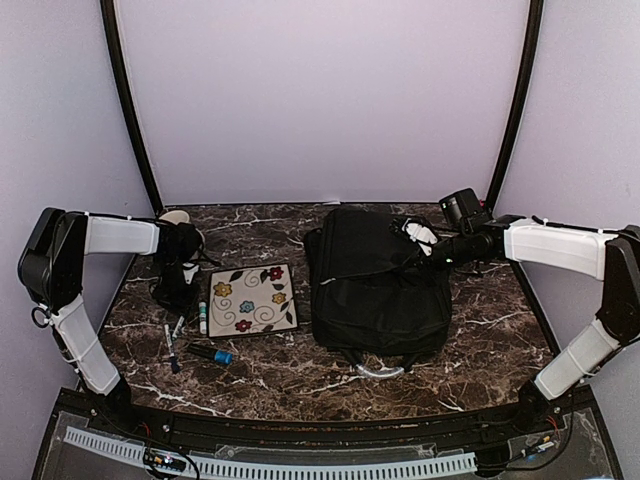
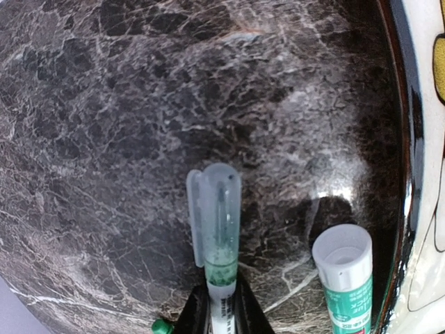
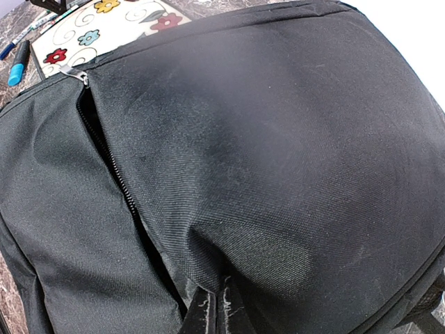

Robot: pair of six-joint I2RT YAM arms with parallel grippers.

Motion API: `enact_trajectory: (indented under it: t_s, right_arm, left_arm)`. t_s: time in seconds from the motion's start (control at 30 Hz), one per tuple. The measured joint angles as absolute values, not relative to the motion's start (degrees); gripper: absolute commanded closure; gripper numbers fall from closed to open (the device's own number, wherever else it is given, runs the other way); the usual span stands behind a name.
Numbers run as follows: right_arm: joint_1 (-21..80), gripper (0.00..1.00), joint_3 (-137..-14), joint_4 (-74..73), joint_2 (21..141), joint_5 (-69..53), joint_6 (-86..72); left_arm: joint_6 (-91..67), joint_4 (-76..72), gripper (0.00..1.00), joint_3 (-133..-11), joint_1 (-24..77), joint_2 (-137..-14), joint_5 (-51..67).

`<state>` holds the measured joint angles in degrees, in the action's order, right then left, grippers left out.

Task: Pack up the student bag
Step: Pick up the pen at the center of the board.

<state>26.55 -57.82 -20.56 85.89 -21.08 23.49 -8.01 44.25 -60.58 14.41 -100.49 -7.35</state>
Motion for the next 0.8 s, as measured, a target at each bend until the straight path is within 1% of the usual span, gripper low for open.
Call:
enact_trajectory:
  t_s: [0.17,0.27,0.4,0.53,0.67,0.8]
  right_arm:
    - [26.55,1.0,-57.82,-20.56,85.89,-21.1,23.51]
    - [26.55,1.0,-57.82,-20.56,85.89,-21.1,23.51]
    - [26.55,1.0,-57.82,-20.56,85.95,-21.21,23.51]
    - [26.55,1.0,-57.82,-20.56,85.95,-21.21,23.51]
    - [26.55,1.0,-57.8,-20.51,85.93,-21.17,23.51]
    - [26.55,1.0,-57.71,-20.43,85.84,-21.19,23.42]
  left_arm:
    - [-8.69,44.82,0.92,-60.69,14.24,-100.03,-8.08]
    - [-9.37,46.11,0.92,-60.71,13.63,-97.78,-8.6]
    - [-10.22,48.93,0.93,-63.57,13.34,-91.11,-7.81]
    - [-9.47,47.92,0.97,-67.64,13.91,-83.24,-3.55]
    - [-6.79,42.17,0.98,-68.18,18.9,-74.24,-0.01]
    - [-5.13,36.16,0.98,-68.1,25.54,-72.55,4.12]
